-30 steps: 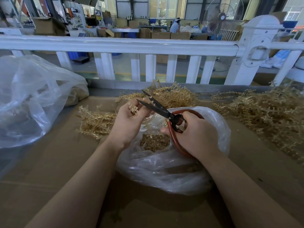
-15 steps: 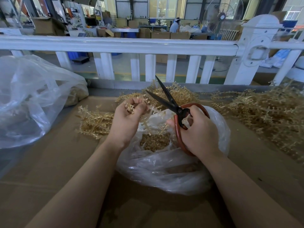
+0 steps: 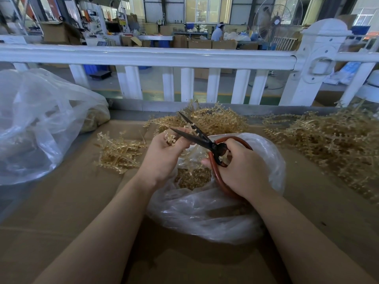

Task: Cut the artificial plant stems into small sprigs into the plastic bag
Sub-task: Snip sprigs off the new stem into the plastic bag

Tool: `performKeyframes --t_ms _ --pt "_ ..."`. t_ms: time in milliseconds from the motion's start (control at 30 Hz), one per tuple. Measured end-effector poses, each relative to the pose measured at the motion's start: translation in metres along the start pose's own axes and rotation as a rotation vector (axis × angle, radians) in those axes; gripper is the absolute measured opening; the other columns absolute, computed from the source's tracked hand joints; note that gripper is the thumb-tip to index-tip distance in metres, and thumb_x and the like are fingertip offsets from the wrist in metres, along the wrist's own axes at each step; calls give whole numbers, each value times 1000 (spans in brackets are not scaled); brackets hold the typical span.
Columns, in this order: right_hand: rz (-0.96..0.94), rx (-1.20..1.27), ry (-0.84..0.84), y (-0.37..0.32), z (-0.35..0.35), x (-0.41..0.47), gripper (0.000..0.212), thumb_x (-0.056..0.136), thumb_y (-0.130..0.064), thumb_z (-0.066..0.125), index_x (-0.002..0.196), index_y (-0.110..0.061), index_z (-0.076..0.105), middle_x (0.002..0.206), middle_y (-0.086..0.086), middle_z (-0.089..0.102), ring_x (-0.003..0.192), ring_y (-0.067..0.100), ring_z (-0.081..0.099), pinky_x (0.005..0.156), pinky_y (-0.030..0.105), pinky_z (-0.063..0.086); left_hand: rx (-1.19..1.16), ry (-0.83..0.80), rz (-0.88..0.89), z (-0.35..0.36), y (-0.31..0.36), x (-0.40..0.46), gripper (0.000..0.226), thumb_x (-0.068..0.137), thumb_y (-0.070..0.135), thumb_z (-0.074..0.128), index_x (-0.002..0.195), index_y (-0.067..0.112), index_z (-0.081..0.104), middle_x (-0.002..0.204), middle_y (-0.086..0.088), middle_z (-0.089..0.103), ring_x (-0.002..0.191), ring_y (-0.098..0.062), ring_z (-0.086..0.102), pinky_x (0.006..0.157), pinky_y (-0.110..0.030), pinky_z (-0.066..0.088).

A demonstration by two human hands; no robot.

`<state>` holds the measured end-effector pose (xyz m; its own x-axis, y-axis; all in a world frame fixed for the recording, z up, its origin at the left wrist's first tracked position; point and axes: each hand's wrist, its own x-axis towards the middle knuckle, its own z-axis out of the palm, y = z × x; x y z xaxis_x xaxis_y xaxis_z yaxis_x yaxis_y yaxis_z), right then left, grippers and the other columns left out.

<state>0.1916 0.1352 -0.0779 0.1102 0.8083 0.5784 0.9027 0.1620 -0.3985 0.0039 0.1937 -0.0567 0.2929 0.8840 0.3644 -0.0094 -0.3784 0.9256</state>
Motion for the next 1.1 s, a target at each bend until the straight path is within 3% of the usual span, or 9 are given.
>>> performKeyframes --t_ms 133,267,467,600,700,833,900,967,1100 --pt "17 19 17 0 0 -1 67 71 -88 44 97 -30 63 85 -17 65 78 4 59 66 23 53 -30 -28 -17 2 -1 0 12 90 36 67 91 28 74 84 10 70 83 -7 62 85 -33 44" --pt "20 48 26 -2 -1 -1 76 69 -92 39 98 -27 65 87 -15 67 81 7 63 69 31 58 -127 -40 -22 5 -3 1 20 93 25 64 95 6 71 79 4 66 78 -9 58 78 -21 46" --pt "10 54 38 -3 -3 -2 68 71 -89 44 93 -27 63 78 -18 61 74 7 61 65 29 56 -216 -45 -30 10 0 -1 29 97 11 58 104 -17 59 82 -6 62 77 -12 55 76 -18 47" --pt "8 38 60 -4 -2 -2 65 72 -88 45 91 -28 61 77 -20 57 71 4 55 61 21 50 -238 -27 -41 12 4 -2 27 97 7 56 104 -18 57 82 -8 61 77 -12 55 78 -19 48" --pt "21 15 64 -6 -3 -2 57 71 -87 44 90 -34 54 77 -22 52 70 -1 48 57 9 34 -247 -2 -48 13 5 -3 25 97 8 57 105 -17 58 84 -10 61 78 -13 55 77 -19 48" --pt "19 6 78 -7 -4 -3 62 72 -84 49 94 -27 62 80 -21 55 71 1 49 58 5 30 -256 14 -54 15 10 -5 10 97 7 58 96 3 67 82 -5 62 77 -12 53 74 -18 47" --pt "20 -18 81 -7 -4 -2 63 72 -85 49 91 -26 61 79 -18 58 69 3 51 55 8 34 -243 15 -49 16 11 -5 10 97 8 58 93 9 67 79 3 64 76 -9 54 72 -16 46" --pt "32 -50 76 -6 -3 -1 62 72 -84 52 88 -25 59 78 -14 61 68 7 56 53 20 46 -233 16 -45 16 11 -6 9 97 8 58 95 8 67 78 8 65 75 -7 55 73 -15 47" --pt "55 -80 64 -6 -2 0 64 71 -84 51 91 -25 61 81 -12 64 74 12 61 61 32 54 -209 23 -41 17 11 -6 12 97 5 56 92 10 66 75 7 63 74 -8 53 73 -17 45"
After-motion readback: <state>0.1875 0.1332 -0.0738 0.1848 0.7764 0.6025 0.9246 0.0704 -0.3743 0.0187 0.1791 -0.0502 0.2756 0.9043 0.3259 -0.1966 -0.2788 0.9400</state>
